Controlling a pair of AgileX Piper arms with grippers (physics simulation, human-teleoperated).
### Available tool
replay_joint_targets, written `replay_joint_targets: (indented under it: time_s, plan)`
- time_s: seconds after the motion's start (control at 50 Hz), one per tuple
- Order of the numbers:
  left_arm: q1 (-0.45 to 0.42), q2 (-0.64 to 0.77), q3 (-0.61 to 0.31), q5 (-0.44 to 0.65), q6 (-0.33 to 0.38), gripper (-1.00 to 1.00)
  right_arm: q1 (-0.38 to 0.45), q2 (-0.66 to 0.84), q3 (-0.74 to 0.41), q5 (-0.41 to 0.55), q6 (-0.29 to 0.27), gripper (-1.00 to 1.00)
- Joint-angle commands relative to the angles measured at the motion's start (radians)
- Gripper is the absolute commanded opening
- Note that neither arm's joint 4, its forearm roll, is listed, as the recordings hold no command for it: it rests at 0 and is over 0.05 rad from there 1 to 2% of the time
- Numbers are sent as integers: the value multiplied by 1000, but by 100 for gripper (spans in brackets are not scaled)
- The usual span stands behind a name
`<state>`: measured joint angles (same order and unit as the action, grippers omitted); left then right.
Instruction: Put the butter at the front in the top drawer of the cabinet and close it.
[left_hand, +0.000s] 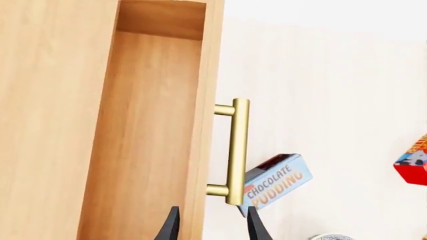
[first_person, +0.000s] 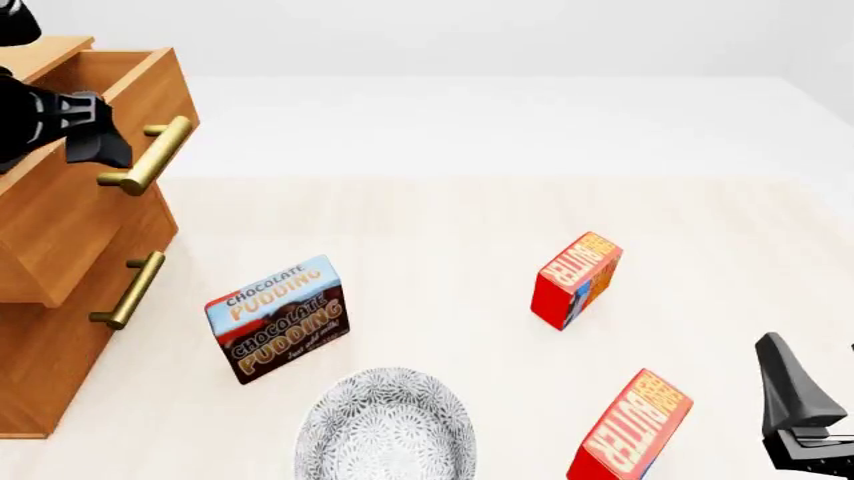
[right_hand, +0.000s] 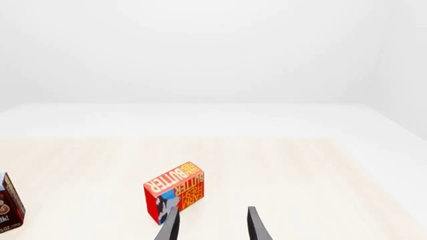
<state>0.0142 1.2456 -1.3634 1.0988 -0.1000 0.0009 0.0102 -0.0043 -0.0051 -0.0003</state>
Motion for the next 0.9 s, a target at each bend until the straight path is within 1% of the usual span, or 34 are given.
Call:
replay_joint_targets:
  time_s: [0.02, 0.24, 0.26, 0.4, 0.52, 0.56, 0.7, 0.9]
  plan:
    - [-20, -7, 22, -7, -15, 100, 1, 3, 2, -6, -2, 100]
    - [-43, -2, 24, -11, -19, 100, 1, 5, 2, -8, 0, 100]
    - [-57, -1, 24, -9, -23, 100, 1, 5, 2, -7, 0, 100]
    - [-63, 1, 20, -9, -24, 100, 1, 3, 2, -5, 0, 100]
    - [-101, 10, 26, -20, -41, 100, 1, 2, 1, -4, 0, 100]
    - [-96, 15, 30, -24, -35, 100, 1, 3, 1, -4, 0, 100]
    - [-116, 13, 37, -31, -49, 100, 1, 4, 1, -5, 0, 100]
    - [-164, 26, 40, -46, -66, 100, 1, 6, 1, -7, 0, 100]
